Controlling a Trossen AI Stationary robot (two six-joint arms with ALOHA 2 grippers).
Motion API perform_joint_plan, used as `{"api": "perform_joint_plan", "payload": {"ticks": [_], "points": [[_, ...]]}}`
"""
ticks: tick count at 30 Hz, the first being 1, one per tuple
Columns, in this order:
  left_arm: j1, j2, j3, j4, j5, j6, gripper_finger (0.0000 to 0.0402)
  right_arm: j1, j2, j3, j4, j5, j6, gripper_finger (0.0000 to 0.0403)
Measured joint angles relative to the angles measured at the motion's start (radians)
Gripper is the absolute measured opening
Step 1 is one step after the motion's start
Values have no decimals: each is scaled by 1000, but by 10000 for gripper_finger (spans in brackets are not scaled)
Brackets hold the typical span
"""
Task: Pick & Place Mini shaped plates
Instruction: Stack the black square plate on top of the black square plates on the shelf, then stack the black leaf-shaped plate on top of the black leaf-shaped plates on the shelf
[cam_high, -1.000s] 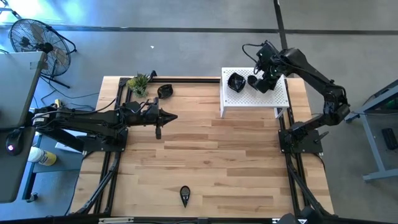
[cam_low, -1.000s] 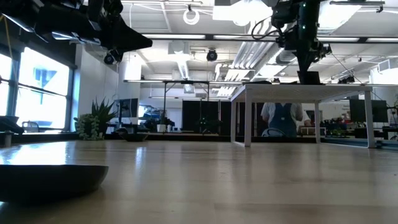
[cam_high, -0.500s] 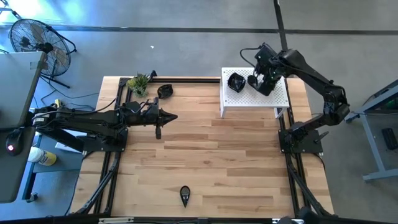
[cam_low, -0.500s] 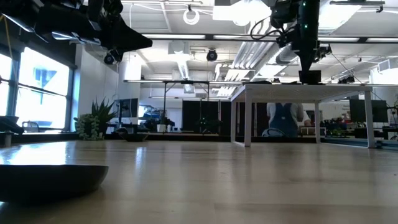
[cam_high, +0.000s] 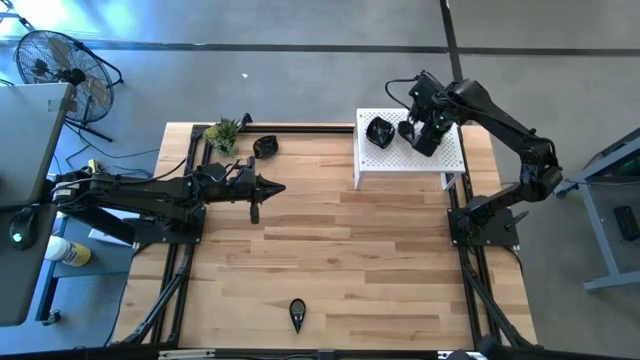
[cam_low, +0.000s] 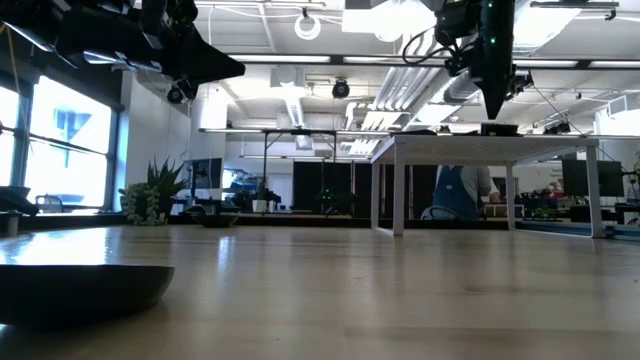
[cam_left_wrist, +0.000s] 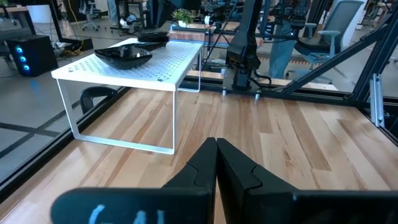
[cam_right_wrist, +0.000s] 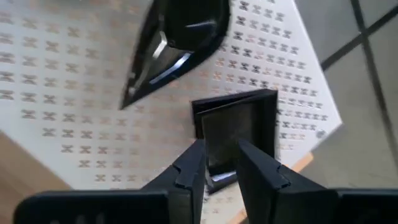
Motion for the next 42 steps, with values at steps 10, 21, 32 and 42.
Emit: {"api": "perform_joint_plan", "payload": {"ticks": [10,21,32,42], "points": [[0,0,0,0,3,0,5,0,0,0,-29,-26,1,5],[0,7,0,-7,32,-20,5,120,-156,-58,251,-248,55,1],[10,37,14,-49,-101,-128,5,398,-466,-438,712,-243,192,1],[247,69,157,-411,-53,-150,1,613,-568,-670,1033,-197,221,2]]}}
